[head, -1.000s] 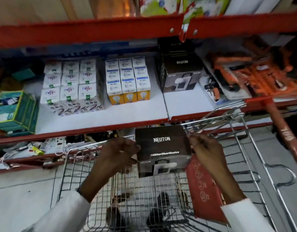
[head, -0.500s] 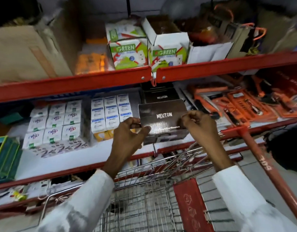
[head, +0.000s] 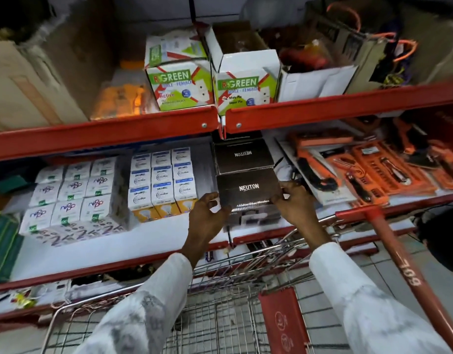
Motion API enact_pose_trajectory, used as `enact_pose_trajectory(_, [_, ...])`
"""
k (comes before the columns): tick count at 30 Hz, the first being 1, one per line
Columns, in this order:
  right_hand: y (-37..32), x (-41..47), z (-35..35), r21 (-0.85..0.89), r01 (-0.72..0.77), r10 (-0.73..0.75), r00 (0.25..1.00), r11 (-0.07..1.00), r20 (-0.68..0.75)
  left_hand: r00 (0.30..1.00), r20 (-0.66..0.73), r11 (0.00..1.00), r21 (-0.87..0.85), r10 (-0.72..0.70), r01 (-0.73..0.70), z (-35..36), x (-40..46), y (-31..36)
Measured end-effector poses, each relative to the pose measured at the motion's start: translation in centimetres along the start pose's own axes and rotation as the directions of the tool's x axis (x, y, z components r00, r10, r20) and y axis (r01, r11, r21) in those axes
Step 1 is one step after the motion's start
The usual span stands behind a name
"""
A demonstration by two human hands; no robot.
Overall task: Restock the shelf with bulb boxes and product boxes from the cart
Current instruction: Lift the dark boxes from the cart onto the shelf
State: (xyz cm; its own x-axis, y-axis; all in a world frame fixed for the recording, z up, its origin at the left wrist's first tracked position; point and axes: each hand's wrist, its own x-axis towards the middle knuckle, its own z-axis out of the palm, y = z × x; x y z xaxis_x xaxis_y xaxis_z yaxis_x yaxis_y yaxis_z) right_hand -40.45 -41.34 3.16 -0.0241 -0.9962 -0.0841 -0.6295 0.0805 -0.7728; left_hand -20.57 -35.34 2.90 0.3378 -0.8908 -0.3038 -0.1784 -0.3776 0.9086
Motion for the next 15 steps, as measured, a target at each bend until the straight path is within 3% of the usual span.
enact_pose_trajectory(15, [1.6,0.6,0.3,0.114,-0.023,0.031,0.997,0.993,-0.068,0.998,-0.008,0.997,-0.06,-0.055,0.054,1.3,0.2,-0.1])
